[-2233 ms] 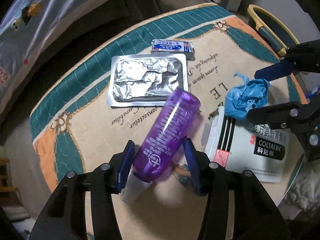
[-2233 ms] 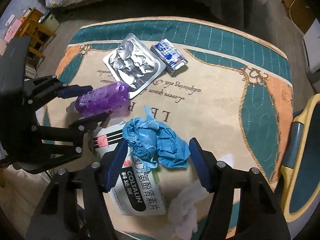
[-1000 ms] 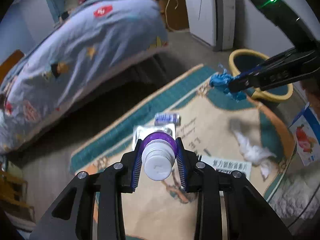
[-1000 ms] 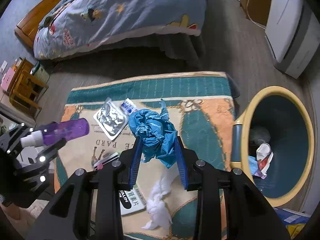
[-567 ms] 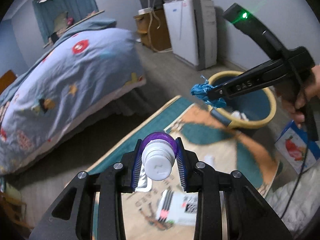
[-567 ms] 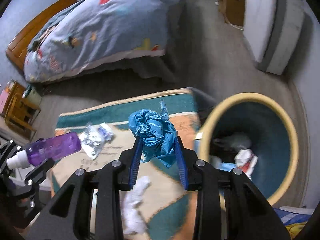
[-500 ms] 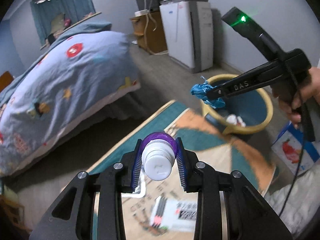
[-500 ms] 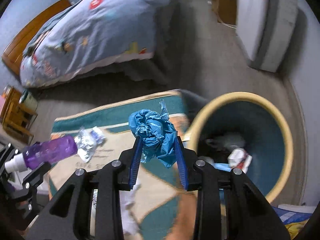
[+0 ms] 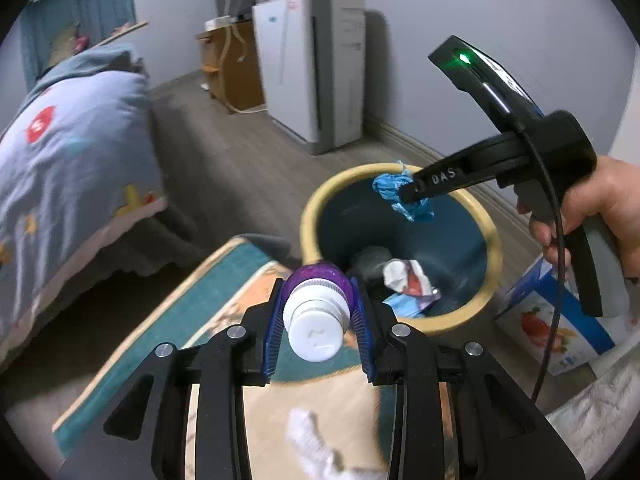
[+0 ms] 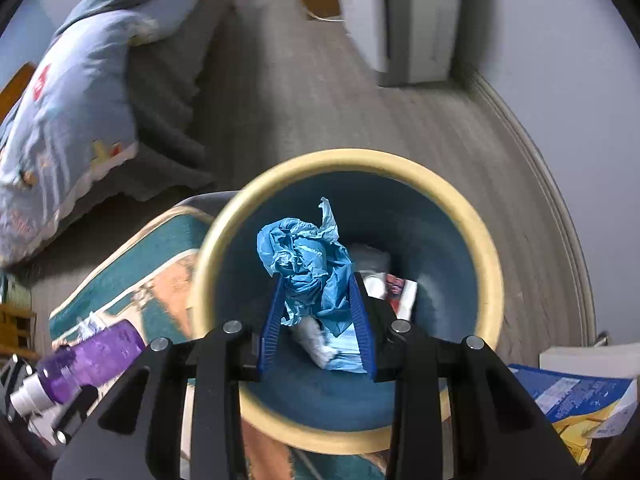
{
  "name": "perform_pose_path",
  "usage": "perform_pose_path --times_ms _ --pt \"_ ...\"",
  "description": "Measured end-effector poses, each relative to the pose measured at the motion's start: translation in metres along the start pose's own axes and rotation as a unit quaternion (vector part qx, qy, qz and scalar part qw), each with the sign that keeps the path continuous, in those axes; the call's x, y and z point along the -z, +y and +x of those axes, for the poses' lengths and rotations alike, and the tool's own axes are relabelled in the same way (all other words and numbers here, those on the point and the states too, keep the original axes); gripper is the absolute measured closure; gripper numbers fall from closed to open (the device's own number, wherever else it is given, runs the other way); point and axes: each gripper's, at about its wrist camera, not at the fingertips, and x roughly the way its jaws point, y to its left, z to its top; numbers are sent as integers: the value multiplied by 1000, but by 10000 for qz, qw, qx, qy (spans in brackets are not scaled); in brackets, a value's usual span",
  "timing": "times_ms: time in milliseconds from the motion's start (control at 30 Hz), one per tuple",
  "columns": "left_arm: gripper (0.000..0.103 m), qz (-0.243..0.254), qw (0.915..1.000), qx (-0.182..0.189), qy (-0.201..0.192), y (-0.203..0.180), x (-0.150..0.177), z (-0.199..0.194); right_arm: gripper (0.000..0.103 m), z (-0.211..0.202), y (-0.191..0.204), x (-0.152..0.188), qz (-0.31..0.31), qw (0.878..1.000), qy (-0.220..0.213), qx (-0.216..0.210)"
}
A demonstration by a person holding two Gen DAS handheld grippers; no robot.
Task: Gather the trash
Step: 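Drop the purple bottle into the wastebasket with the left gripper while the right drops the mask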
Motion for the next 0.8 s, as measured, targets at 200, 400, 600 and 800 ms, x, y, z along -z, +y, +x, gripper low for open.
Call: perform_pose_path --times_ms 200,400,600,800 --pt "70 -52 9992 407 5 -19 -8 37 70 6 -19 -2 372 9993 65 -7" --pt "45 76 9984 569 1 -31 -6 53 55 7 -18 -4 322 9994 46 85" --pt "25 -33 9992 382 -94 -21 -4 40 36 6 -13 -5 354 9994 15 61" --pt "14 -183 9997 -181 1 9 4 6 14 -2 9 -7 77 9999 -75 -19"
